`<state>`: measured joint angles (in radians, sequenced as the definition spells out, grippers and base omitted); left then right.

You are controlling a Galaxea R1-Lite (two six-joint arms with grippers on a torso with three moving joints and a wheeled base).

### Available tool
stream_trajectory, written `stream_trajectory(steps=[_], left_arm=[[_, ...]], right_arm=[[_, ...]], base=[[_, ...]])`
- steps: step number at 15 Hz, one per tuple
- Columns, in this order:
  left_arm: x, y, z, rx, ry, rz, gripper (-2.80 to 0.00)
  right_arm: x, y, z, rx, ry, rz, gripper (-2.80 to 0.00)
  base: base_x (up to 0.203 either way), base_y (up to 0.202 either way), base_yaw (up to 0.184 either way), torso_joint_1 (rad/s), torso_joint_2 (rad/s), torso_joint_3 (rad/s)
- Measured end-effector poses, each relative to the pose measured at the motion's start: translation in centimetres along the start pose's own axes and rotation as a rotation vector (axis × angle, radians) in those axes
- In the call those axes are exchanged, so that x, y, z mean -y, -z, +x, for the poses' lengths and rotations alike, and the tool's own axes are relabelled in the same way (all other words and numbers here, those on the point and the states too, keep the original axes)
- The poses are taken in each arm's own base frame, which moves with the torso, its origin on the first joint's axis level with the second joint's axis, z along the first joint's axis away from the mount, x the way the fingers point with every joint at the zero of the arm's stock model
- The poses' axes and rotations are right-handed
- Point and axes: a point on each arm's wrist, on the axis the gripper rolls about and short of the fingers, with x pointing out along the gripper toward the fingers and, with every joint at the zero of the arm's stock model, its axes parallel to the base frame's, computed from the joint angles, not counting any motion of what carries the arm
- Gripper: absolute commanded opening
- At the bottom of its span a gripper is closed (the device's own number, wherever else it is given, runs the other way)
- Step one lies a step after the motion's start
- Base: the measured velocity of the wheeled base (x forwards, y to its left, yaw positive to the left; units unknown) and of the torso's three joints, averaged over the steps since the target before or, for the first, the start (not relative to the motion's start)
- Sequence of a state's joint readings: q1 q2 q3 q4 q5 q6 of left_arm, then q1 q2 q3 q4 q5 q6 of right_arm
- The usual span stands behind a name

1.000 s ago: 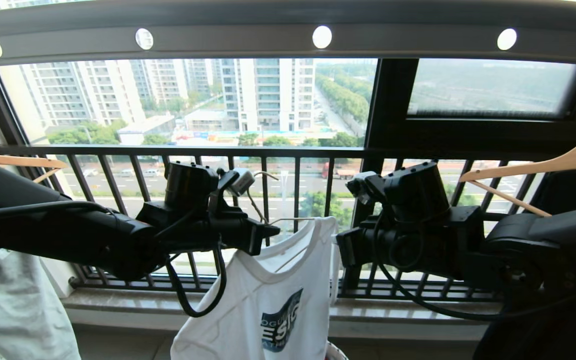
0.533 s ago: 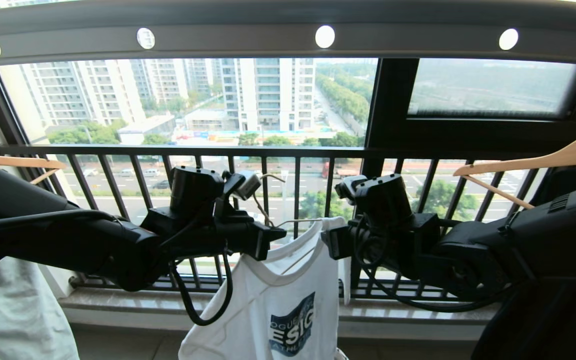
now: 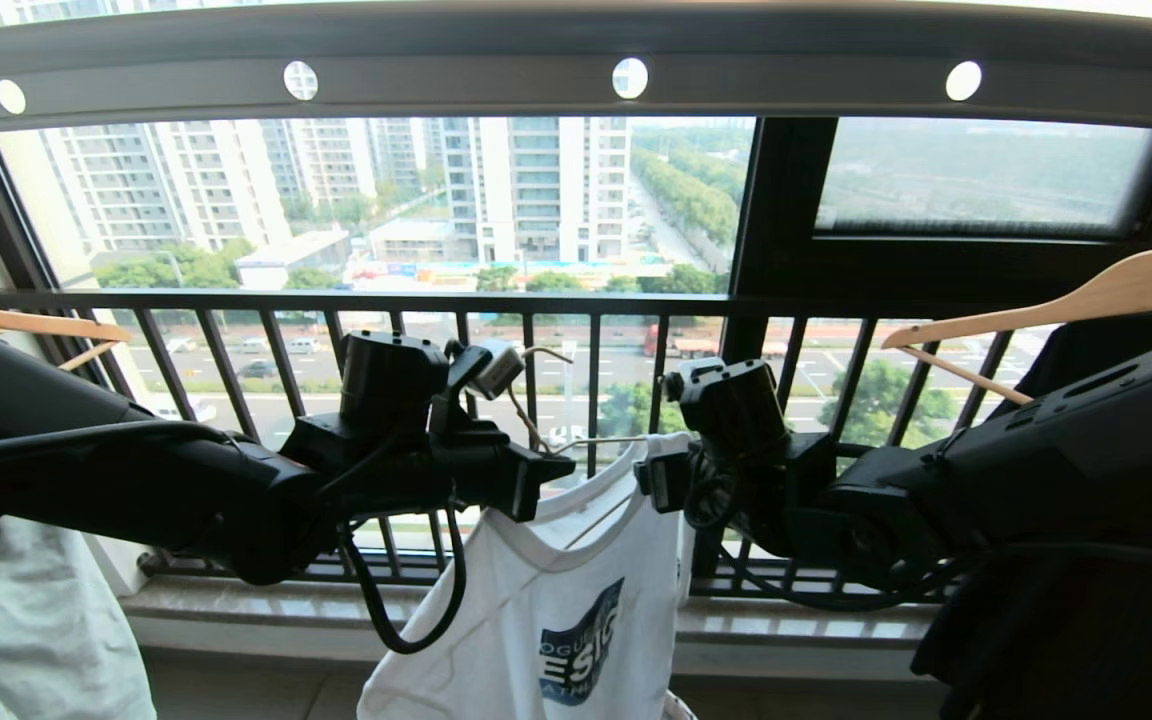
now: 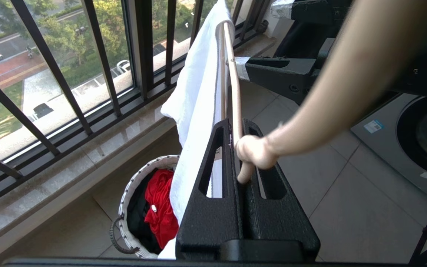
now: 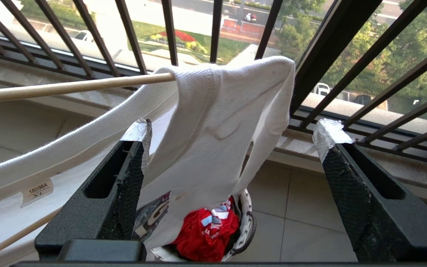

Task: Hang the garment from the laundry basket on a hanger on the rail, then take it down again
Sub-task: Take the clothes off the clothes rack

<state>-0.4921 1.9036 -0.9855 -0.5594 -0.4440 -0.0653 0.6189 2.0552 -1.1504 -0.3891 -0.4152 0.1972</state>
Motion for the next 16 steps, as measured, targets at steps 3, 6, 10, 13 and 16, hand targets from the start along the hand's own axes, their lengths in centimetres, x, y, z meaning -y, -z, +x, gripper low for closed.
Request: stream_trajectory(steps=[3,6,10,13,16], left_arm=[[0.1,-0.1,-0.1,0.003,0.001,0.002,-2.8],[0.2,-0.2,-0.2,0.005,0.003,0.004,-2.8],[0.3,-0.2,-0.2,0.007,0.003,0.005,-2.8],[0.3,-0.3,-0.3,0.014,-0.026,0.009,-2.8],[0.3,-0.7,-0.3,0.05,-0.032,0.025,-2.8]], right_arm=[[-0.2,0.0,0.9,0.031,0.054,0.011,0.0],[-0.5,0.0,1.9,0.085,0.113,0.019,0.0],[-0.5,0.5,2.6,0.076,0.139,-0.003,0.0],[0.1,0.8,3.3,0.066,0.179,-0.026,-2.8],[0.3,0.8,3.5,0.066,0.184,-0.025,-2.8]], base=[[0.0,0.0,0.0,0.0,0.0,0.0],[0.0,0.0,0.0,0.0,0.0,0.0],[0.0,0.0,0.0,0.0,0.0,0.0],[0.0,0.0,0.0,0.0,0.0,0.0],[0.0,0.0,0.0,0.0,0.0,0.0]])
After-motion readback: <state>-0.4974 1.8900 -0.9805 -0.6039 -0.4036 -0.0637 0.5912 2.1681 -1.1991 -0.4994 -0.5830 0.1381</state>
